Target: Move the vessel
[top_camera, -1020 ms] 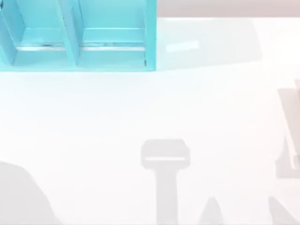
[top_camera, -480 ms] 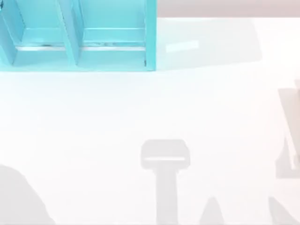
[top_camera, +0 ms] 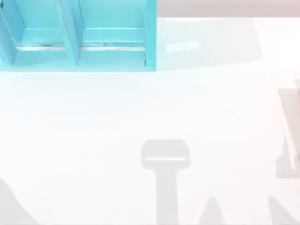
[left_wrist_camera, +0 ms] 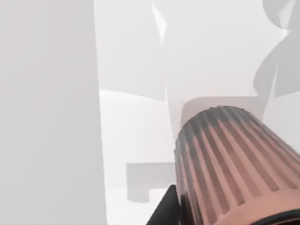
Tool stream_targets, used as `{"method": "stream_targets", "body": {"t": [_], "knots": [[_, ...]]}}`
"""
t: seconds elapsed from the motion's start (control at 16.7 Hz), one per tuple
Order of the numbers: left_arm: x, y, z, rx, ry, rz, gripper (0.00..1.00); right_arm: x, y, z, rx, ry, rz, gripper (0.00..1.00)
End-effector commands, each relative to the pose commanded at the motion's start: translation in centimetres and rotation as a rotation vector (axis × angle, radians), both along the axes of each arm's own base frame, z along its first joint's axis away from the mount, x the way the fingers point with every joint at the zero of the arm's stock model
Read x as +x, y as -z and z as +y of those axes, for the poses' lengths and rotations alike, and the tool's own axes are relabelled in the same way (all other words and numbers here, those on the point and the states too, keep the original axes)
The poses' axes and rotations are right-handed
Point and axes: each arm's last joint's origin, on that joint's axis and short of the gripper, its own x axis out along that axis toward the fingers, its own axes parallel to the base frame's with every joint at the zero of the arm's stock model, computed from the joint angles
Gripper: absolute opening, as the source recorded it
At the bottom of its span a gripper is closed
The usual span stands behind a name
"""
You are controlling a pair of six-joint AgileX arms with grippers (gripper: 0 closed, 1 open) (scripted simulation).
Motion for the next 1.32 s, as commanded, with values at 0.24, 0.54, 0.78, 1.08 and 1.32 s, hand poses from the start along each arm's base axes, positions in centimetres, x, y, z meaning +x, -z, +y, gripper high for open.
{"method": "stream_targets", "body": {"t": [0.24, 0.54, 0.78, 1.08, 1.32], "knots": [[-0.03, 0.22, -0.03, -0.001, 0.0, 0.001, 0.0, 0.0, 0.0, 0.0, 0.0, 0.0, 0.0, 1.0], [-0.03, 0.22, -0.03, -0.001, 0.0, 0.001, 0.38, 0.0, 0.0, 0.0, 0.0, 0.0, 0.0, 1.0], [-0.03, 0.22, -0.03, -0.001, 0.0, 0.001, 0.68, 0.0, 0.0, 0.0, 0.0, 0.0, 0.0, 1.0], [-0.03, 0.22, -0.03, -0.001, 0.0, 0.001, 1.0, 0.0, 0.0, 0.0, 0.0, 0.0, 0.0, 1.0], [-0.03, 0.22, -0.03, -0.001, 0.0, 0.001, 1.0, 0.0, 0.0, 0.0, 0.0, 0.0, 0.0, 1.0]]}}
